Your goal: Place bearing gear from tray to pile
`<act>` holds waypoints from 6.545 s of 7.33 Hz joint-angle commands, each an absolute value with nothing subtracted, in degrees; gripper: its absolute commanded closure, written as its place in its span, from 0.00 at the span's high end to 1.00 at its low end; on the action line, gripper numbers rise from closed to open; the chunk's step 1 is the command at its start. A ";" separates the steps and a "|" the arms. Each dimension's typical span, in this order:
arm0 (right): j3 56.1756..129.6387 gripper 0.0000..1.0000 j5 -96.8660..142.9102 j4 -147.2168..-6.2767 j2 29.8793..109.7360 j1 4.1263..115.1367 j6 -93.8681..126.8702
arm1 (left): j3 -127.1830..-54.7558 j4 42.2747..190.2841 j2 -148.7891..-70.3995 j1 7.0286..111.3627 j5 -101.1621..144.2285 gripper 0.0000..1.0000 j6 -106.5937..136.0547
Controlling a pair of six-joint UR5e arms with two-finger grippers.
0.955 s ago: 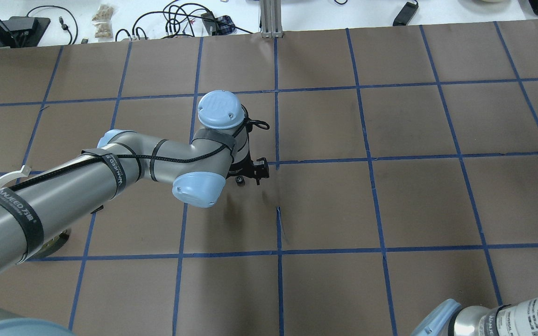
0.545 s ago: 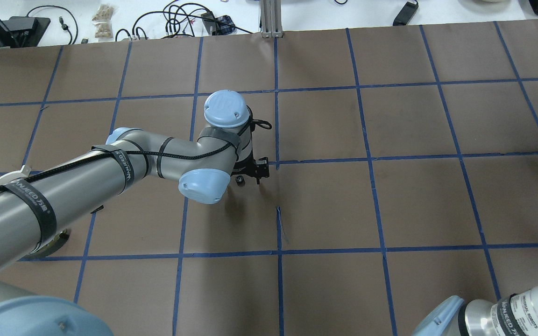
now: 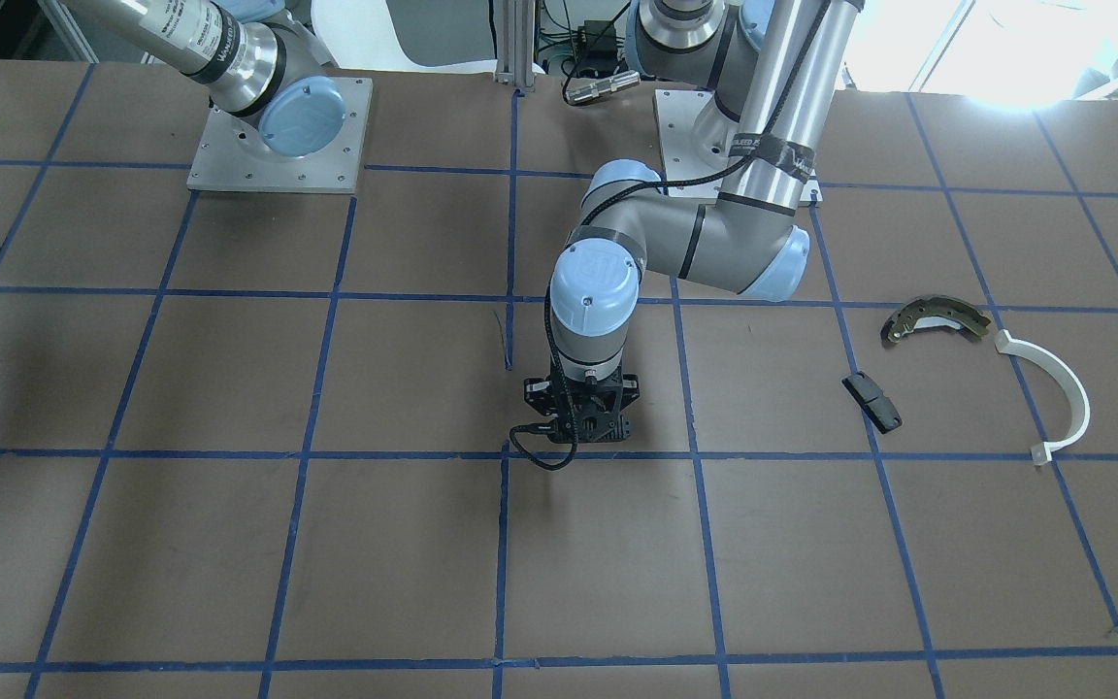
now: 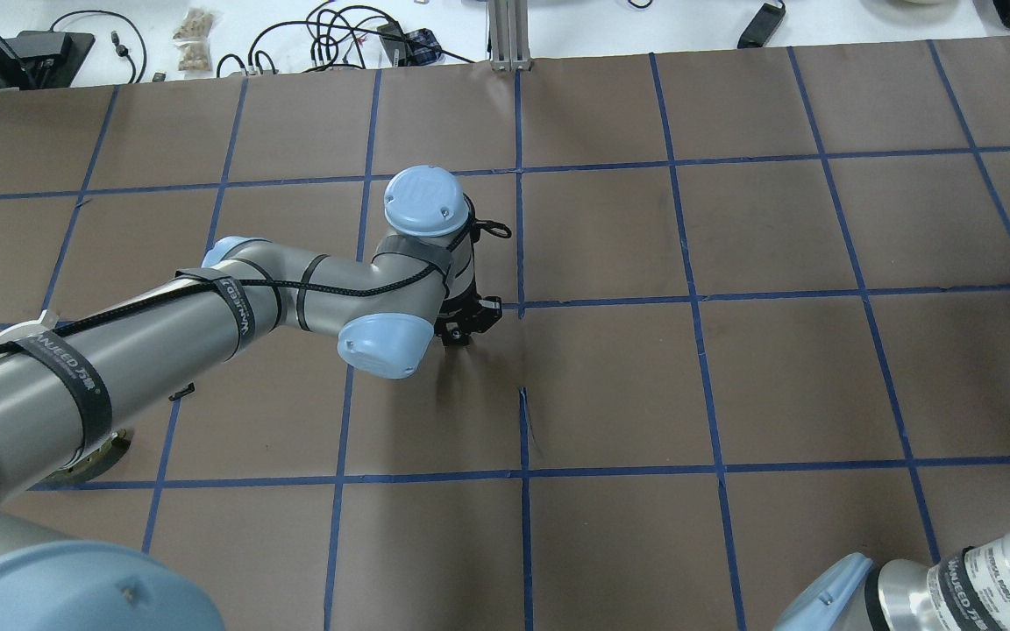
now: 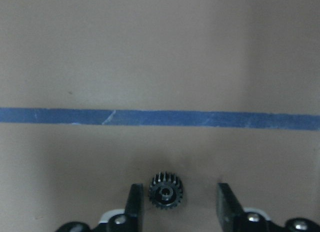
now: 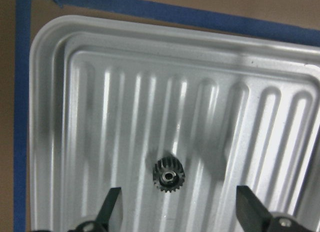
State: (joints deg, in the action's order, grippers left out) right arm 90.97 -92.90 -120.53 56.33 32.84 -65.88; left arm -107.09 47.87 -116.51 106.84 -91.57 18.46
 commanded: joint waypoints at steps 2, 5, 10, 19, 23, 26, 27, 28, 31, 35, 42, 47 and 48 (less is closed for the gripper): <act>91.14 0.69 -92.90 -120.59 55.81 32.87 -63.90 | -106.96 46.67 -115.06 103.91 -91.76 0.01 14.02; 91.05 0.58 -92.90 -120.24 55.81 32.87 -62.68 | -107.84 51.73 -108.57 87.87 -91.40 0.01 -8.15; 90.97 0.56 -92.99 -119.97 55.55 33.40 -60.56 | -110.74 50.73 -107.30 53.77 -91.41 0.01 -47.87; 90.61 0.15 -94.04 -118.40 59.03 36.02 -60.21 | -107.49 55.10 -105.30 64.66 -90.97 1.00 -38.17; 90.97 0.15 -93.78 -93.40 76.60 48.21 -36.48 | -105.21 58.80 -105.55 69.86 -90.97 1.00 -27.90; 90.88 0.15 -92.03 -84.49 82.96 64.89 -11.52 | -105.30 58.36 -106.43 70.58 -90.35 1.00 -24.87; 90.88 0.01 -88.63 -84.29 83.14 70.95 -4.99 | -105.47 58.36 -105.65 70.66 -90.79 1.00 -24.61; 90.97 0.01 -82.85 -84.46 83.06 75.97 4.82 | -105.12 59.06 -105.82 70.58 -90.88 1.00 -24.87; 91.23 0.00 -72.07 -96.43 77.03 92.41 26.65 | -105.03 62.58 -104.86 71.19 -90.44 1.00 -21.36; 91.23 0.01 -73.65 -117.31 63.04 106.95 39.28 | -105.29 62.58 -105.73 71.19 -90.18 1.00 -21.27; 90.18 1.00 -76.64 -117.07 64.77 106.44 39.90 | -105.12 61.79 -106.43 75.50 -90.44 1.00 -14.43; 90.09 1.00 -86.54 -107.76 76.89 95.55 27.19 | -103.02 58.37 -108.79 91.55 -89.48 1.00 14.26; 89.30 1.00 -87.09 -105.84 78.12 94.93 26.72 | -101.96 58.45 -110.81 95.06 -87.12 1.00 28.68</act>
